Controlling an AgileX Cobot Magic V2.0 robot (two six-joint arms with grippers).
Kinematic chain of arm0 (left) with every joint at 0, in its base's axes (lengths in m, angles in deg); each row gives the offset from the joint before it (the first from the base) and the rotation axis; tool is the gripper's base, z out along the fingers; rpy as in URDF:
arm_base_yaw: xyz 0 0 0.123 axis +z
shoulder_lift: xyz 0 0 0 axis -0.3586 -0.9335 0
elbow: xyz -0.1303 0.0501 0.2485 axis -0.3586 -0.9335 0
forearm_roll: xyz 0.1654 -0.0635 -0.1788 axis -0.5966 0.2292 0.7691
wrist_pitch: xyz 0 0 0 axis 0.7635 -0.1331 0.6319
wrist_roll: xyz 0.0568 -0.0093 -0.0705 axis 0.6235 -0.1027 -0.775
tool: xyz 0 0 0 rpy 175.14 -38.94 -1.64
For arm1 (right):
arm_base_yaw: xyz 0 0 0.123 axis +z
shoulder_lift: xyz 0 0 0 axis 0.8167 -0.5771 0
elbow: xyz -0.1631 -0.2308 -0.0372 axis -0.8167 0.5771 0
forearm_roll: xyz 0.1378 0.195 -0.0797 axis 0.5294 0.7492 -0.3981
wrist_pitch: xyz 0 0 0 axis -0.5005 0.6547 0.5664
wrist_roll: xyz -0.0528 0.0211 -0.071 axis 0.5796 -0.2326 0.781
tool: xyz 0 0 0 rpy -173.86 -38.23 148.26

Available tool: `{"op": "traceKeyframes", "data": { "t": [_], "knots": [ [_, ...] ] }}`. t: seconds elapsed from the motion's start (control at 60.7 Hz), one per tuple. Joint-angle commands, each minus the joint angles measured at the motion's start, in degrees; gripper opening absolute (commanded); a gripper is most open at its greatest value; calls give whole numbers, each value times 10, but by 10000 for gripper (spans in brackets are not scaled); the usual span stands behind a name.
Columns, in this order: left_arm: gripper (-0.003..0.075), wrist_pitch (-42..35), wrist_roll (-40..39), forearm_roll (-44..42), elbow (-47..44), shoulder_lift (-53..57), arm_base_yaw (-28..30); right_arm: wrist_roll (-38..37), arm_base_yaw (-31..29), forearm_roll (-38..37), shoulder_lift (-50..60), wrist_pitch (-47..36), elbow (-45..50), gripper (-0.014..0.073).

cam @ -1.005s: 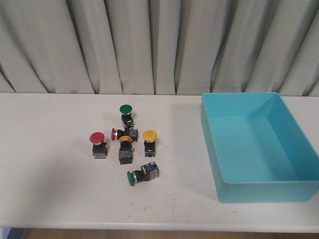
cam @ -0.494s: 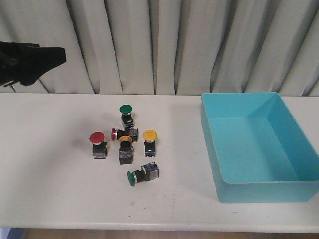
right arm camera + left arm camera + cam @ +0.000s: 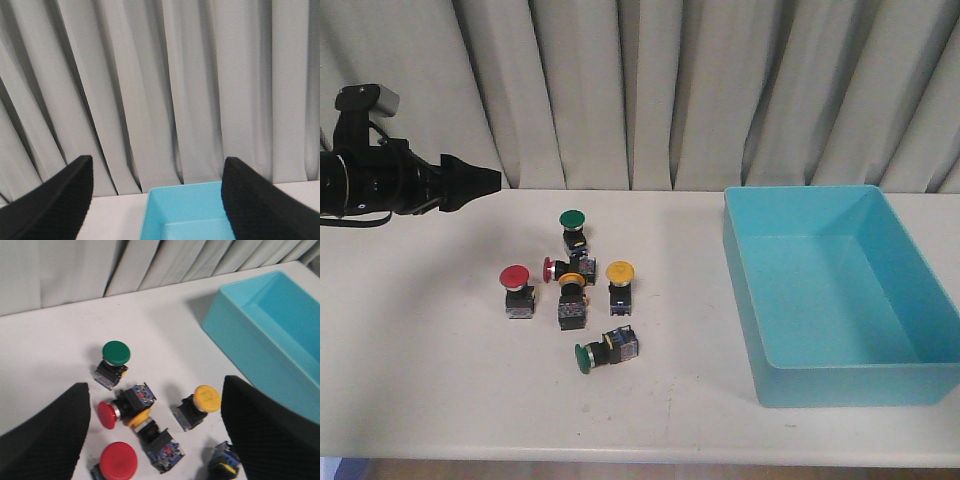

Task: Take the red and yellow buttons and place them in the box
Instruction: 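Reach the left gripper down to the red-capped button and grasp it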

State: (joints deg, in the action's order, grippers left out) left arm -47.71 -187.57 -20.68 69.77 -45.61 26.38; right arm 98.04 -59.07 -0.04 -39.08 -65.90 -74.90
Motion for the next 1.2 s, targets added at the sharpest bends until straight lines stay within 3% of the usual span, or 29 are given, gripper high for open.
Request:
{"op": "traceKeyframes", "data": {
  "t": [0.0,0.28,1.186],
  "knots": [
    [536,9,34,-4,28,10,-20,2,-2,6,-7,-26,-18,528],
    [536,82,68,-4,46,-36,-56,2,-2,12,-7,-16,-18,528],
    [536,64,78,-4,46,-156,-60,2,-2,21,-7,1,-18,528]
  ]
}}
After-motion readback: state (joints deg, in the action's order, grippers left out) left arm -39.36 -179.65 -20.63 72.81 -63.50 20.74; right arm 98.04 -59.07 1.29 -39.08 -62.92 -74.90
